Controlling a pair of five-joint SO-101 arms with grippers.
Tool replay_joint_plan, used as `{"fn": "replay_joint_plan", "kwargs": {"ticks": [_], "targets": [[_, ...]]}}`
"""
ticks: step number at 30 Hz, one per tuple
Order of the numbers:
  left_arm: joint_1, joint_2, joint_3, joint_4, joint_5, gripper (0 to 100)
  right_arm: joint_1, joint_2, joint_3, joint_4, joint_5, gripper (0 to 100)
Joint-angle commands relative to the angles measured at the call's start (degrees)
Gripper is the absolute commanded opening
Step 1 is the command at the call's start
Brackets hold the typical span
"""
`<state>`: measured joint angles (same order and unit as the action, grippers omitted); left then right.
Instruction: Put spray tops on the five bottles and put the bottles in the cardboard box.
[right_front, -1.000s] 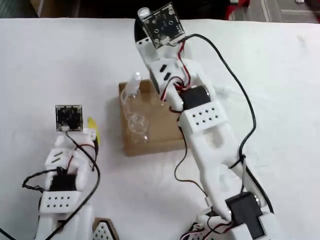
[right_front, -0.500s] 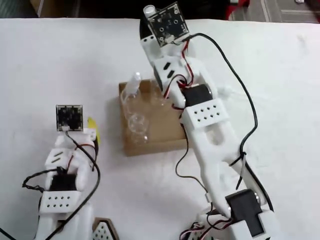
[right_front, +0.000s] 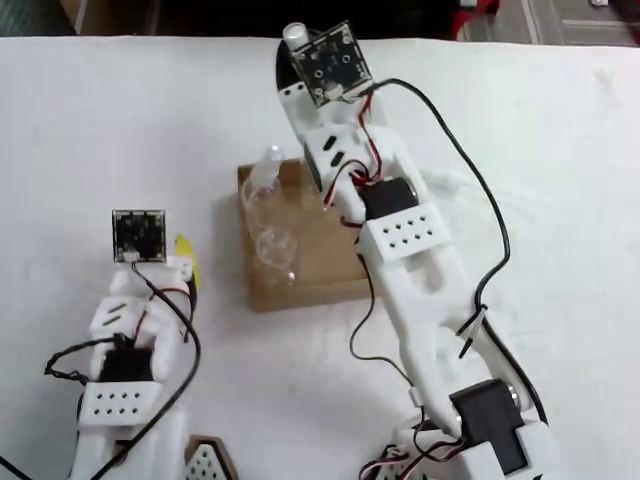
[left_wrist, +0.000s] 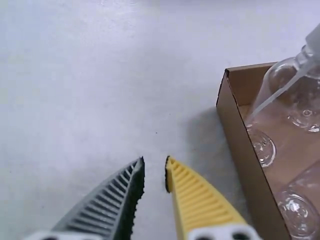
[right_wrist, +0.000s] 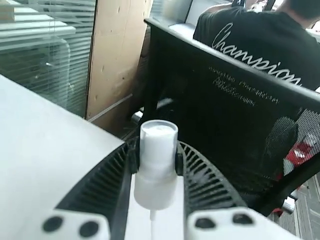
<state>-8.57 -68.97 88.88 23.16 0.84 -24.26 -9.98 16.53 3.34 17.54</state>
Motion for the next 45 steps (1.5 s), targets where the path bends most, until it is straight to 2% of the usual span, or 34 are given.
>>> {"fn": "replay_joint_plan", "kwargs": {"ticks": [1, 9, 15, 20, 23, 41, 45], "targets": [[0.5, -1.1, -2.5, 0.0, -0.4, 7, -1.7, -0.6, 2.4, -1.0, 0.2, 1.5], [0.5, -1.1, -2.5, 0.0, -0.4, 7, -2.1, -0.5, 8.3, -1.2, 0.1, 1.6], [0.5, -1.1, -2.5, 0.0, -0.4, 7, -1.8, -0.6, 14.6, -8.0, -0.4, 1.6], [0.5, -1.1, -2.5, 0.0, -0.4, 7, 0.7, -0.5, 17.8, -12.6, -9.5, 1.6], [0.5, -1.1, -2.5, 0.0, -0.4, 7, 2.2, -0.7, 17.9, -12.5, -12.0, 1.6], [0.5, -1.1, -2.5, 0.0, -0.4, 7, 2.7, -0.7, 22.9, -12.8, -12.0, 1.9], [0.5, -1.1, -2.5, 0.0, -0.4, 7, 2.5, -0.7, 22.9, -12.4, -11.9, 8.4]]}}
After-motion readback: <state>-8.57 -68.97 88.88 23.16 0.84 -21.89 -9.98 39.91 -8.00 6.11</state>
